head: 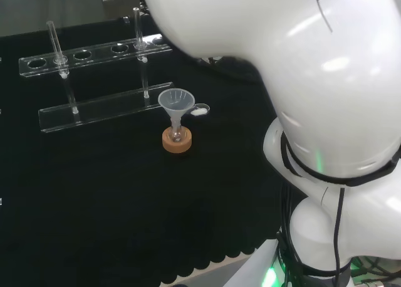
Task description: Pick up the weighing funnel.
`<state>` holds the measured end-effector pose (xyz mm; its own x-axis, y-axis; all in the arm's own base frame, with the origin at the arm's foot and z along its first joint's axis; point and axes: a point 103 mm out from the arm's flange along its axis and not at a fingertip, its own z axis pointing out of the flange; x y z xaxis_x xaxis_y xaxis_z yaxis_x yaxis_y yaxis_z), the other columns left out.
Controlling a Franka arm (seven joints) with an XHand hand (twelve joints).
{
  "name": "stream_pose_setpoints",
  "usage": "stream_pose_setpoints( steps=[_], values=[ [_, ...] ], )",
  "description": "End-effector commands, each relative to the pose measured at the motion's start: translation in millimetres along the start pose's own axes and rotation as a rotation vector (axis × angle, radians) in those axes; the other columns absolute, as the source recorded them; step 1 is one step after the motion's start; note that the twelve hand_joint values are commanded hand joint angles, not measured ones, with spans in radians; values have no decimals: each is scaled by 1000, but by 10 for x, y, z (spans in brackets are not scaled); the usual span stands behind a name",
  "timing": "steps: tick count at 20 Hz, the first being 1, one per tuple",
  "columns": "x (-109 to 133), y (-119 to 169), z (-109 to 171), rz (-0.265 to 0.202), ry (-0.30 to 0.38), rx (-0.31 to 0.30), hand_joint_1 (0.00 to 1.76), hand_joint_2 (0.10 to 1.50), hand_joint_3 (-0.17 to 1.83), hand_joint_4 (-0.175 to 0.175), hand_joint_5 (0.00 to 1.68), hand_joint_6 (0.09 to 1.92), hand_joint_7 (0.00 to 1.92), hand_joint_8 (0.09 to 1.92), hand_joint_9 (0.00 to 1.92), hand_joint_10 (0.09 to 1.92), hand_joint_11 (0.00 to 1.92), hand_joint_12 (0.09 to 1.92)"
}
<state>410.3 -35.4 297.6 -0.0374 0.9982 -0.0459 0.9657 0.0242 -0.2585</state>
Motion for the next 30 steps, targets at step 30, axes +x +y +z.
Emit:
stream_pose_setpoints(
  steps=[30],
  values=[
    [-525,945,939,-2,48,90,831,669,631,-55,582,87,390,696,631,591,384,1337]
  ],
)
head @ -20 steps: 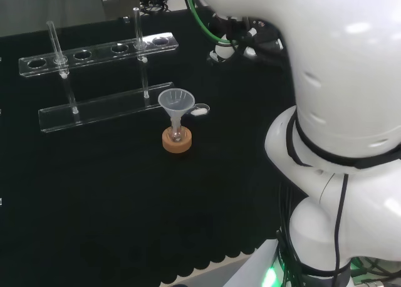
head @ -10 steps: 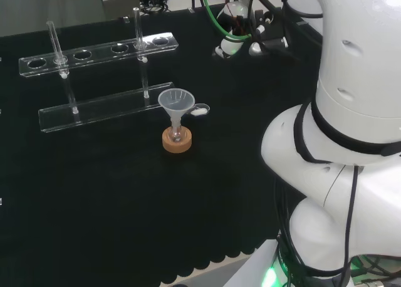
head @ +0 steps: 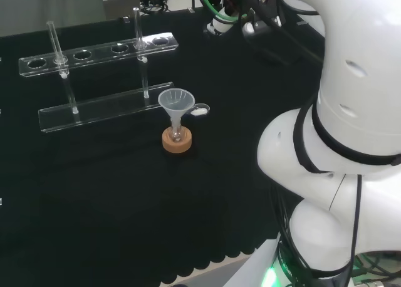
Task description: Pick up the weighing funnel.
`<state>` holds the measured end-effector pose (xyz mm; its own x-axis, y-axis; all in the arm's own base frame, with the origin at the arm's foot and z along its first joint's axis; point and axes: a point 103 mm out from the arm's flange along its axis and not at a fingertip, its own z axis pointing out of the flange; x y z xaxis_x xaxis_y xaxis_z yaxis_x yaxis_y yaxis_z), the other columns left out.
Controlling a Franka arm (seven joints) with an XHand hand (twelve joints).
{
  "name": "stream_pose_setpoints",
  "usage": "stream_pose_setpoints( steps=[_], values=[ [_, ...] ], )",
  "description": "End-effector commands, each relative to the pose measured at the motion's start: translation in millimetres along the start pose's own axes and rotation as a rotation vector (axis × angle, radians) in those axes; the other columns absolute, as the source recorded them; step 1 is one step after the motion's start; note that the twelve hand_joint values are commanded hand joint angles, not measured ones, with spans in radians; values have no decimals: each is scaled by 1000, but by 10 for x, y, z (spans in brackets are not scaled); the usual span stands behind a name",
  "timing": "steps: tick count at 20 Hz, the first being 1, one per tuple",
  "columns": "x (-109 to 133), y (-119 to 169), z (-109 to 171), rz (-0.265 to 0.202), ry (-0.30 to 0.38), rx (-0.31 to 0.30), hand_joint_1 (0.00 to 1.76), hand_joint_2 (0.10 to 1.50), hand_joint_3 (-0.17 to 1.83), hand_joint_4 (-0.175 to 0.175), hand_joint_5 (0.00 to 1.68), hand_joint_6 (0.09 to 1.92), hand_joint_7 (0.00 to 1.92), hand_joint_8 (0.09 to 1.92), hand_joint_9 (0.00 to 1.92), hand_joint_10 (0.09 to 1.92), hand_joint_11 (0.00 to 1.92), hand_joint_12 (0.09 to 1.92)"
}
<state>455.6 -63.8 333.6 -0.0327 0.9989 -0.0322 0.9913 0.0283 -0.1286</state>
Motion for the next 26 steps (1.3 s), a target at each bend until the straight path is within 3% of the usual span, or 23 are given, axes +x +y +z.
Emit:
stream_pose_setpoints(
  steps=[1,7,19,26],
  values=[
    [-215,428,1461,0,32,223,832,669,631,-55,583,87,391,696,633,590,385,1337],
    [-323,440,1469,12,47,227,834,668,636,-54,586,87,395,695,640,585,390,1334],
    [-347,433,1553,-6,55,223,838,666,644,-55,587,87,402,696,653,576,396,1330],
    [-219,490,1881,-39,48,195,866,657,644,-56,611,98,401,695,652,570,401,1328]
  ],
)
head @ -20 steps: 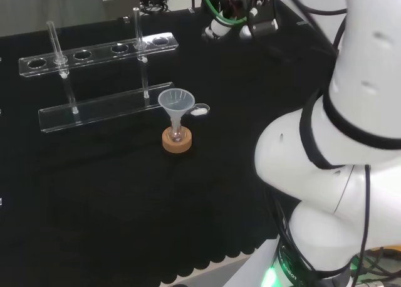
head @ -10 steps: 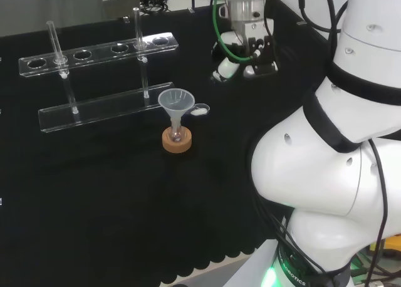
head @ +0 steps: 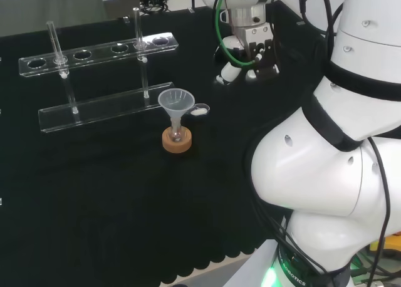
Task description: Pick up the weighing funnel.
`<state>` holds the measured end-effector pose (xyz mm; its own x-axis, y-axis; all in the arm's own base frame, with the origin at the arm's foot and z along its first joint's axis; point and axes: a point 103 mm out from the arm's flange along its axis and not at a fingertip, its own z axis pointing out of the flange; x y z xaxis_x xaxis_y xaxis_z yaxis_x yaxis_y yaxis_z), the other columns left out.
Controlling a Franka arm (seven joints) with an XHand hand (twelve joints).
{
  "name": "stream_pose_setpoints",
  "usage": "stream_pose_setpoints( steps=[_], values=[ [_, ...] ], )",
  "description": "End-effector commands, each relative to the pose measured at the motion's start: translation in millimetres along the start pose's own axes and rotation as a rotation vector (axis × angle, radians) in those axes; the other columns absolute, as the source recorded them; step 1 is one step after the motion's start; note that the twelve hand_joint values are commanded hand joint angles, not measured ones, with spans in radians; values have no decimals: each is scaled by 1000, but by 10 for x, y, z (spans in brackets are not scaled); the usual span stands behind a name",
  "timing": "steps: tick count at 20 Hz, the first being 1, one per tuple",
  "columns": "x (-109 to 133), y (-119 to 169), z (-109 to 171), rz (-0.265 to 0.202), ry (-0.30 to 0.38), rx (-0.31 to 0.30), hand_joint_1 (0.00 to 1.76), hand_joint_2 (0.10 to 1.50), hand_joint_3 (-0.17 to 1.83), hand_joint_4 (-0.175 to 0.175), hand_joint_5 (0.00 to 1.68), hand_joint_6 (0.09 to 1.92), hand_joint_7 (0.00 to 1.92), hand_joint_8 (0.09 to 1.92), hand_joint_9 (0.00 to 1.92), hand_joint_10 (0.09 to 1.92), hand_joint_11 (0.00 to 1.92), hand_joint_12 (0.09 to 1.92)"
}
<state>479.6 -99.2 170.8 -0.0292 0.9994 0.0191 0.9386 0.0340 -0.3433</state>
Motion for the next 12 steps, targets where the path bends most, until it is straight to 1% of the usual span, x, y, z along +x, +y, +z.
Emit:
stream_pose_setpoints(
  steps=[1,4,7,10,12],
  values=[
    [88,130,303,-37,-8,-27,869,656,644,-56,631,108,410,698,655,570,403,1327],
    [152,159,369,-55,-10,-22,882,651,648,-57,668,148,449,697,678,561,416,1315],
    [183,180,401,-64,-13,-31,891,648,653,-57,689,198,477,692,696,548,428,1306],
    [210,198,451,-73,-17,-38,903,643,662,-55,650,422,494,684,713,525,434,1305],
    [229,209,494,-79,-16,-38,910,638,669,-54,629,531,498,686,717,522,439,1303]
  ],
)
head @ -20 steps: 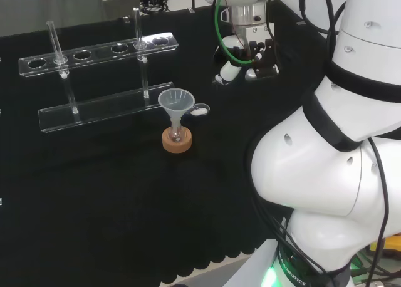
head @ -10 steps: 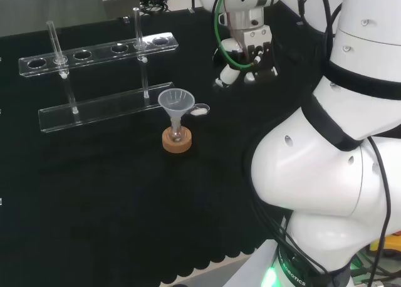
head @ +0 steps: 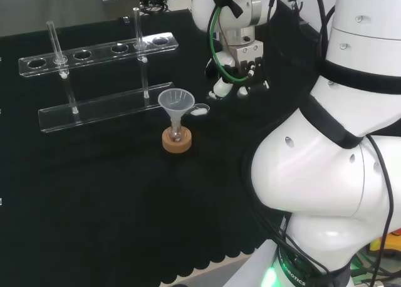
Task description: Pick up the weighing funnel.
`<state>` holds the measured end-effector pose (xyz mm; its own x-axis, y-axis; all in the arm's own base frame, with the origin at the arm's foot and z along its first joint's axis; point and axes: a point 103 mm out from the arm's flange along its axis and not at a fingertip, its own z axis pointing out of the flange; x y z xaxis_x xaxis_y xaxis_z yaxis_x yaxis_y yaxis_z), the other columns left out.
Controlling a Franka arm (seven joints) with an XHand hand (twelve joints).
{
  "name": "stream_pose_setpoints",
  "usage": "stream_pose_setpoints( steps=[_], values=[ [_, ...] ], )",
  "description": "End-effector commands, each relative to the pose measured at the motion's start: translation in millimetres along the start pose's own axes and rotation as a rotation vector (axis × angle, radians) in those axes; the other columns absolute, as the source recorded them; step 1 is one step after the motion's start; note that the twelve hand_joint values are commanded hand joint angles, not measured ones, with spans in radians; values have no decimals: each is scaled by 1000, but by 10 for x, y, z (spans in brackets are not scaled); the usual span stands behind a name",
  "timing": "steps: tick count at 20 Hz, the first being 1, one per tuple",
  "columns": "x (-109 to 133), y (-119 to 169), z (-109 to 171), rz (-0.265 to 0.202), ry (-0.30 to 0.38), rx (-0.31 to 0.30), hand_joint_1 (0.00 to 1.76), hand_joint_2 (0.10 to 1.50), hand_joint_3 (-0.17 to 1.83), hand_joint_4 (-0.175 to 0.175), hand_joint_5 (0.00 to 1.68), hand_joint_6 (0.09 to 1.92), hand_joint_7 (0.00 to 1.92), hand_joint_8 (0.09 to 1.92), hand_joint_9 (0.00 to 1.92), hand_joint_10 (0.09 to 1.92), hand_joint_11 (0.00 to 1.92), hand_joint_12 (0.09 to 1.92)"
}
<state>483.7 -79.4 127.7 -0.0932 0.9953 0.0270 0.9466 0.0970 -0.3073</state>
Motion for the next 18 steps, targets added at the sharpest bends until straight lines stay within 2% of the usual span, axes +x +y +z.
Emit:
stream_pose_setpoints(
  steps=[1,5,18],
  values=[
    [57,21,123,-18,-1,1,913,637,672,-54,622,564,500,687,719,522,440,1304],
    [104,59,207,-32,-1,11,919,632,683,-54,600,629,503,693,722,524,444,1303],
    [187,195,395,-46,20,39,919,627,698,-59,550,634,526,701,735,528,451,1302]
  ],
)
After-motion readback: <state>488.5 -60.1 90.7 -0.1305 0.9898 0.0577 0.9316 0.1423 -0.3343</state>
